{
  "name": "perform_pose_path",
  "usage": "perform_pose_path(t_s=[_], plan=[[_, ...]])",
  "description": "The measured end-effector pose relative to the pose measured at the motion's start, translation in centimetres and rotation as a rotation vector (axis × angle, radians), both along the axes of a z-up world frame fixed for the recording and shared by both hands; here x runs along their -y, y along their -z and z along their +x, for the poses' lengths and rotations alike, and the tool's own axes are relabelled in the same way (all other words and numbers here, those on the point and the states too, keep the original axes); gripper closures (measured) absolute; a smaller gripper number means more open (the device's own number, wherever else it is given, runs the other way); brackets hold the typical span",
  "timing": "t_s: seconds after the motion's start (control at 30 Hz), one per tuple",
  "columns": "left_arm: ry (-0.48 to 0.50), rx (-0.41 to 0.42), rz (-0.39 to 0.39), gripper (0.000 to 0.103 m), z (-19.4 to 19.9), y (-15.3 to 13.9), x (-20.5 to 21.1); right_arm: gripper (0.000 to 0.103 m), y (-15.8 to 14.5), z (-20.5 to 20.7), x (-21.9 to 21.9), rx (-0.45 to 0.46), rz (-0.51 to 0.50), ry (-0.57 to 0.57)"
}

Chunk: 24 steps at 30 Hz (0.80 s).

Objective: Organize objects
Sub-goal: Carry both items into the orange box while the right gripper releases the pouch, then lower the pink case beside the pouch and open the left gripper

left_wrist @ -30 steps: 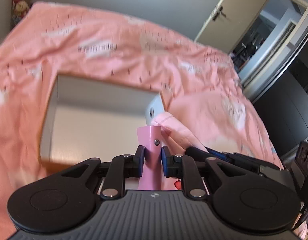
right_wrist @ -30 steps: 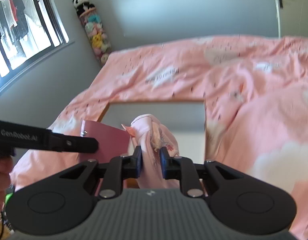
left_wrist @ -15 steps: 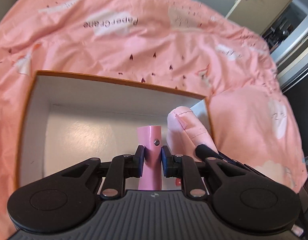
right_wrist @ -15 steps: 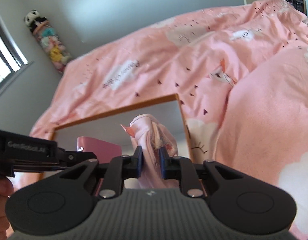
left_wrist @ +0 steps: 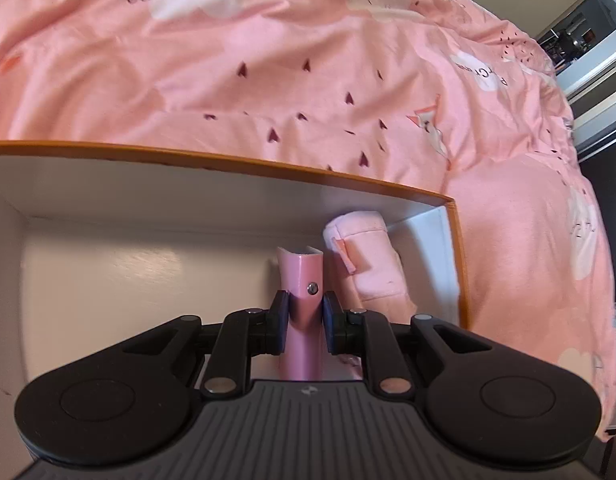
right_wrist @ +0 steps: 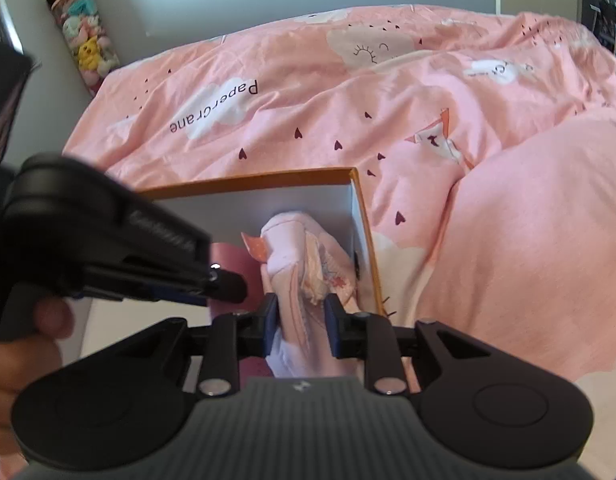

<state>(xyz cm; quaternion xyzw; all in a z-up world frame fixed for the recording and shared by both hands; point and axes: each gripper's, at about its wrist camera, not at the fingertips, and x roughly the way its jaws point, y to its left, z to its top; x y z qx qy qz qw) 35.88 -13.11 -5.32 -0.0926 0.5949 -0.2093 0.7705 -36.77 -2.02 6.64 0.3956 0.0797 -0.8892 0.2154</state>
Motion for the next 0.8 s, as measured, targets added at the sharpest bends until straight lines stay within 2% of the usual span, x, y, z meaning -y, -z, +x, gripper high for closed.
perform_pose_path(t_s=[0.1, 0.13, 0.2, 0.23, 0.4, 0.5, 0.57, 0.63, 0.8], plan=[[-0.002, -0.031, -0.038, 0.083, 0.4, 0.5, 0.4, 0.072, -0.4, 0.7, 0.1, -0.040, 0.056, -0.039], [-0.005, -0.029, -0.034, 0.083, 0.5, 0.6, 0.6, 0.070, -0.6, 1.0, 0.3, -0.062, 0.084, -0.064], [-0.009, -0.023, -0.025, 0.083, 0.7, 0.6, 1.0, 0.059, -0.9, 1.8, 0.7, -0.127, 0.165, -0.115], [-0.012, -0.027, -0.028, 0.083, 0.9, 0.7, 1.0, 0.058, -1.1, 2.2, 0.8, -0.155, 0.191, -0.150], [-0.007, -0.037, -0.026, 0.083, 1.3, 0.7, 1.3, 0.060, -1.6, 3.2, 0.6, -0.242, 0.279, -0.270], [-0.002, -0.038, -0.044, 0.083, 1.4, 0.6, 1.0, 0.066, -1.9, 2.5, 0.4, -0.282, 0.314, -0.258], [0.004, -0.023, -0.050, 0.080, 1.1, 0.4, 0.9, 0.064, -2.5, 1.7, -0.1, -0.274, 0.281, -0.249], [0.007, -0.013, -0.054, 0.075, 0.9, 0.3, 0.8, 0.044, -2.8, 0.8, -0.4, -0.221, 0.247, -0.249], [0.016, -0.015, -0.097, 0.075, 0.2, 0.2, 0.5, 0.045, -1.4, -1.1, -0.6, -0.096, 0.262, -0.190]])
